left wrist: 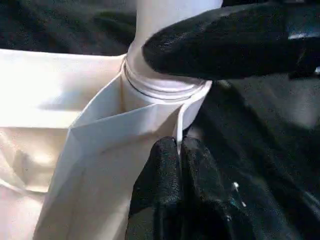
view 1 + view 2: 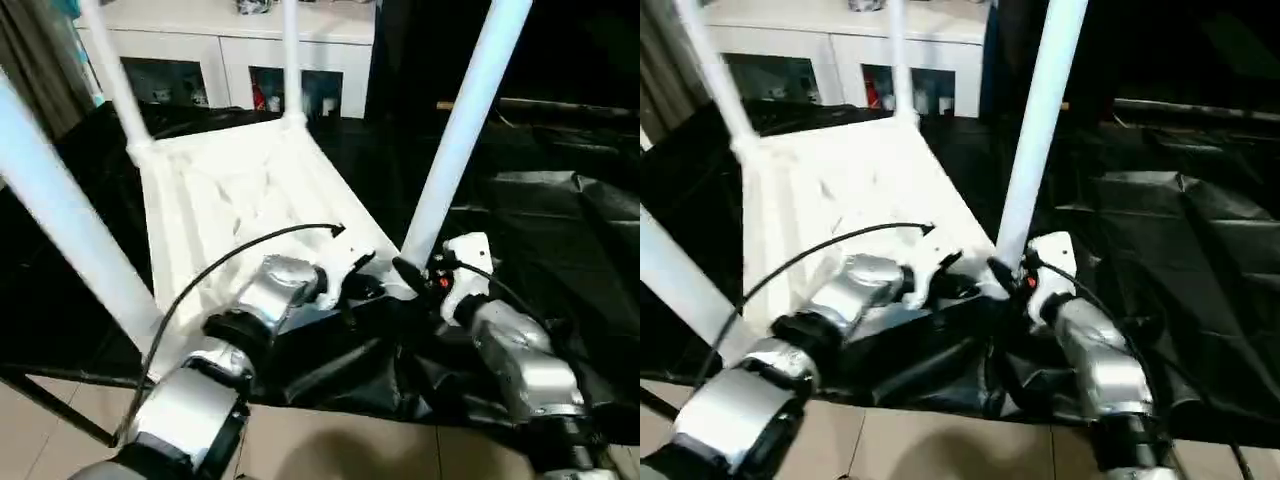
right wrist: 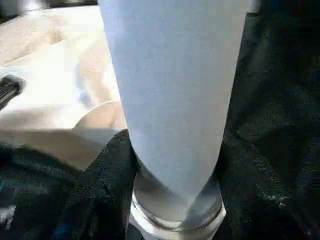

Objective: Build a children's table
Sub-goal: Rotate leg to tighten

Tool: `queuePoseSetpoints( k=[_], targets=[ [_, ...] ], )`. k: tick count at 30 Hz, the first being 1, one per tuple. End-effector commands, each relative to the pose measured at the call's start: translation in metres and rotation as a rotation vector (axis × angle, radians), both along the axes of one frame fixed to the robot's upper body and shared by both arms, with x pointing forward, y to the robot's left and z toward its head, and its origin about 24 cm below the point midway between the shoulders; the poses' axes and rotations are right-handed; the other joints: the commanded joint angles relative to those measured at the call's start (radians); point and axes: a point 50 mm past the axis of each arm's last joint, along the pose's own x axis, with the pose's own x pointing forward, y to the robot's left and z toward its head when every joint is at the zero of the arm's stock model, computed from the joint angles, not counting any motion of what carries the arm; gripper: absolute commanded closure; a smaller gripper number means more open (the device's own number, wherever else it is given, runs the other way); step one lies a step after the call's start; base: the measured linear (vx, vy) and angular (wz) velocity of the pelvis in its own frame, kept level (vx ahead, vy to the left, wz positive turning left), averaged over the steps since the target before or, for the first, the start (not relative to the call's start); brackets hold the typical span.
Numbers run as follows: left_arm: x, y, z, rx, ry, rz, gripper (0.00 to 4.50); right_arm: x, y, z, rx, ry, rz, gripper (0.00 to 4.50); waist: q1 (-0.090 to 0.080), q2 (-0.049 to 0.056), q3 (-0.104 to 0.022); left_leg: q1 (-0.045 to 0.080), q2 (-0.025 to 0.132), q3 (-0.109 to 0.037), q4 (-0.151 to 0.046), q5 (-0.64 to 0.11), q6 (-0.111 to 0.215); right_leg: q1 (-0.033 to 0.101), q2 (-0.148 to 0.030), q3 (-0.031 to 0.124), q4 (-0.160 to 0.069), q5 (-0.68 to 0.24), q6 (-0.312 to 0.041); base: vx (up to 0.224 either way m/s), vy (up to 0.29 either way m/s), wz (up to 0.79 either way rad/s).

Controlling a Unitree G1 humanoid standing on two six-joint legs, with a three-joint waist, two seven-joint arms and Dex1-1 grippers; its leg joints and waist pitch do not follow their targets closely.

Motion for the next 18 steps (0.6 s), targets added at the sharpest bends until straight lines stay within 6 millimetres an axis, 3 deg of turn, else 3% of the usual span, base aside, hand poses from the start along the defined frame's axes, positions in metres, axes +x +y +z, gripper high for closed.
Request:
queuePoseSetpoints(
  k=[1,3,5,8,9,10,11,13,15,16,17,18],
  targets=[
    [0.008,0.007,0.001,-0.073,-0.011,0.175,4.50,-0.013,0.012,-0.026,-0.005,0.119,0.039,2.50,0.001,-0.017,-0.037,0.016,0.032,-0.020,-0.064,-0.266,0.030,0.025,-0.045,0.025,-0.083,-0.167,-0.178,0.000,0.000,0.00],
    [0.004,0.005,-0.002,-0.039,-0.036,0.112,4.50,-0.014,0.020,-0.021,0.013,0.084,0.107,1.95,0.003,-0.017,-0.040,0.013,0.031,-0.021,-0.062,-0.242,0.046,0.029,-0.045,0.023,-0.080,-0.139,-0.180,0.000,0.000,0.00],
    [0.000,0.005,-0.005,-0.001,-0.050,0.036,4.50,-0.016,0.023,-0.017,0.053,0.067,0.165,1.82,0.005,-0.016,-0.039,0.013,0.032,-0.019,-0.060,-0.236,0.062,0.029,-0.045,0.023,-0.080,-0.123,-0.181,0.000,0.000,0.00],
    [-0.004,0.007,-0.007,0.020,-0.050,-0.037,4.50,-0.018,0.024,-0.011,0.066,0.049,0.248,1.49,0.003,-0.014,-0.036,0.012,0.033,-0.021,-0.065,-0.263,0.062,0.029,-0.046,0.021,-0.086,-0.186,-0.172,0.000,0.000,0.00],
    [-0.005,0.008,-0.007,0.026,-0.051,-0.071,4.50,-0.020,0.023,-0.008,0.060,0.036,0.299,1.43,0.005,-0.008,-0.035,0.013,0.033,-0.023,-0.066,-0.274,0.059,0.030,-0.047,0.021,-0.089,-0.207,-0.169,0.000,0.000,0.00],
    [-0.006,0.010,-0.008,0.031,-0.049,-0.109,4.50,-0.023,0.023,-0.004,0.054,0.022,0.357,1.39,0.005,-0.013,-0.035,0.014,0.034,-0.022,-0.066,-0.293,0.056,0.029,-0.045,0.022,-0.091,-0.228,-0.161,0.000,0.000,0.00],
    [-0.006,0.010,-0.008,0.031,-0.049,-0.109,4.50,-0.023,0.023,-0.004,0.054,0.022,0.357,1.39,0.004,-0.011,-0.034,0.013,0.034,-0.022,-0.067,-0.304,0.054,0.028,-0.047,0.023,-0.094,-0.250,-0.159,0.000,0.000,0.00],
    [-0.011,0.015,-0.008,0.025,-0.030,-0.214,4.50,-0.032,0.012,0.012,0.127,-0.013,0.470,1.39,0.008,-0.004,-0.035,0.016,0.035,-0.024,-0.068,-0.309,0.050,0.028,-0.046,0.024,-0.097,-0.267,-0.153,0.000,0.000,0.00],
    [-0.016,0.019,-0.007,0.008,-0.009,-0.316,4.50,-0.039,-0.001,0.030,0.242,-0.044,0.525,1.39,0.011,-0.008,-0.035,0.015,0.039,-0.024,-0.068,-0.310,0.061,0.030,-0.046,0.027,-0.093,-0.234,-0.165,0.000,0.000,0.00],
    [-0.019,0.022,-0.006,-0.001,0.004,-0.381,4.50,-0.043,-0.011,0.040,0.307,-0.059,0.547,1.39,0.012,0.003,-0.036,0.014,0.040,-0.025,-0.069,-0.297,0.066,0.030,-0.047,0.025,-0.089,-0.200,-0.182,0.000,0.000,0.00],
    [-0.019,0.022,-0.006,-0.001,0.004,-0.381,4.50,-0.043,-0.011,0.040,0.307,-0.059,0.547,1.39,0.015,-0.003,-0.037,0.013,0.042,-0.024,-0.067,-0.283,0.075,0.033,-0.048,0.025,-0.085,-0.166,-0.198,0.000,0.000,0.00],
    [-0.022,0.024,-0.005,-0.006,0.014,-0.435,4.50,-0.046,-0.019,0.047,0.346,-0.072,0.564,1.39,0.016,0.002,-0.040,0.014,0.043,-0.024,-0.065,-0.266,0.075,0.032,-0.046,0.024,-0.080,-0.140,-0.209,0.000,0.000,0.00]
  ],
)
